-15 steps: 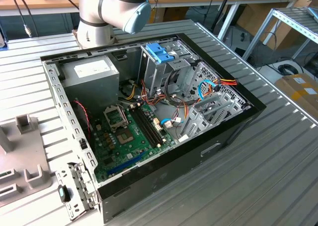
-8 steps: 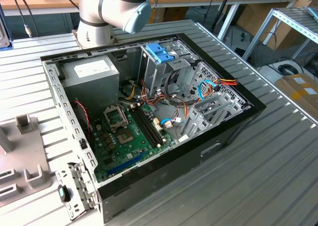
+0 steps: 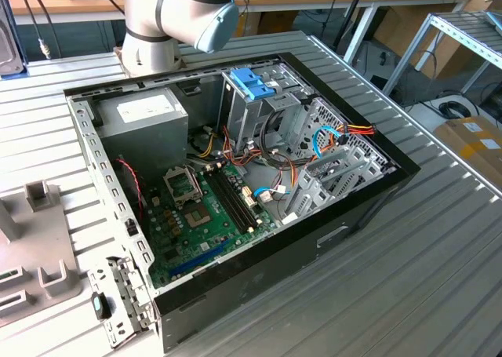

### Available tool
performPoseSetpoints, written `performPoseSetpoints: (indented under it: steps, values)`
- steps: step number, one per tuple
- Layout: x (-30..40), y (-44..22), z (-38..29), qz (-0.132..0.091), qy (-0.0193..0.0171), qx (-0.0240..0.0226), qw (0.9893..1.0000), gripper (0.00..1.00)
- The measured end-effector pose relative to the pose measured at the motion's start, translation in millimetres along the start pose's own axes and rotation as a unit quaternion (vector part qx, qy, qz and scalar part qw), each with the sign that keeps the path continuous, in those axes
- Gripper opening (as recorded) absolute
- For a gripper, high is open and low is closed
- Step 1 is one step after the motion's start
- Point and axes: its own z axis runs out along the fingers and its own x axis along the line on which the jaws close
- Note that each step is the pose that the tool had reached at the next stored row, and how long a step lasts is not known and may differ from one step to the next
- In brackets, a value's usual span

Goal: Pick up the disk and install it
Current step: 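Pick up the disk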

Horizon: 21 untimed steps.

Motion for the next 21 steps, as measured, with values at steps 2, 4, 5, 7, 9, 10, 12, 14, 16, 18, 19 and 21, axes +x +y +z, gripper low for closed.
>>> performPoseSetpoints:
  steps: [2,4,5,7,9,10,12,14,16,18,19,21]
  values:
    - [-0.2,-2.9,-0.1,0.0,0.0,0.0,1.0,0.37]
    - [-0.2,-4.4,-0.2,0.0,0.0,0.0,1.0,0.37]
    - [-0.3,-5.4,-0.2,0.0,0.0,0.0,1.0,0.37]
    - [-0.4,-6.7,-0.2,0.0,0.0,0.0,1.0,0.37]
    - [-0.5,-8.3,-0.3,0.0,0.0,0.0,1.0,0.37]
    - [-0.5,-8.9,-0.4,0.0,0.0,0.0,1.0,0.37]
    - [-0.6,-10.4,-0.4,0.0,0.0,0.0,1.0,0.37]
    - [-0.7,-11.7,-0.4,0.0,0.0,0.0,1.0,0.37]
    - [-0.8,-14.1,-0.5,0.0,0.0,0.0,1.0,0.37]
    - [-0.9,-15.7,-0.6,0.0,0.0,0.0,1.0,0.37]
    - [-0.9,-16.5,-0.6,0.0,0.0,0.0,1.0,0.37]
    - [-1.0,-17.7,-0.7,0.0,0.0,0.0,1.0,0.37]
